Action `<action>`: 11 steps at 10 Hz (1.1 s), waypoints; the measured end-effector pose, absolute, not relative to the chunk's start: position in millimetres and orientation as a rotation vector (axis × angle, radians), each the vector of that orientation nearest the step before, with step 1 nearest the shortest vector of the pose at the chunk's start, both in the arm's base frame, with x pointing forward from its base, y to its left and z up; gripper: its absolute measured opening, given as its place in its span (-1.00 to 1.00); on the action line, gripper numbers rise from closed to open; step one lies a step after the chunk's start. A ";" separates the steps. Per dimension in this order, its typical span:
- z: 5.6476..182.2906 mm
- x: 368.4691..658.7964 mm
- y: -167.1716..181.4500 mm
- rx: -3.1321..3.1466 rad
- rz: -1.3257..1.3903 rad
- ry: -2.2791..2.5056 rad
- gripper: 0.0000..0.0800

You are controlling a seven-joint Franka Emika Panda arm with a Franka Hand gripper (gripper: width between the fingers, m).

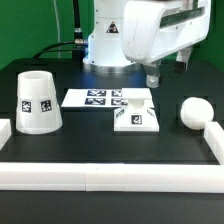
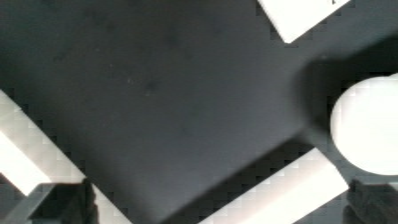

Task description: Assemble lamp

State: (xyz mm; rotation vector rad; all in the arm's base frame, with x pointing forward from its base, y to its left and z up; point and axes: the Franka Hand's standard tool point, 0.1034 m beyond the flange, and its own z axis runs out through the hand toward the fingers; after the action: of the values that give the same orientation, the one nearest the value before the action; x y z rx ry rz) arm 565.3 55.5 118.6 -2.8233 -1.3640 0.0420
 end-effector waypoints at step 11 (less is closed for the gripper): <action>111.9 525.5 24.9 -2.899 0.030 -1.216 0.75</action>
Offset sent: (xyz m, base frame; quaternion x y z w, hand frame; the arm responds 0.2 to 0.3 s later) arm 0.0000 0.0000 0.0000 0.0000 0.0000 0.0000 1.0000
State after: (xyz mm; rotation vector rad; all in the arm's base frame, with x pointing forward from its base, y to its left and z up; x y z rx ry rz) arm 525.5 24.9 111.9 -2.8986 -1.2160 0.0301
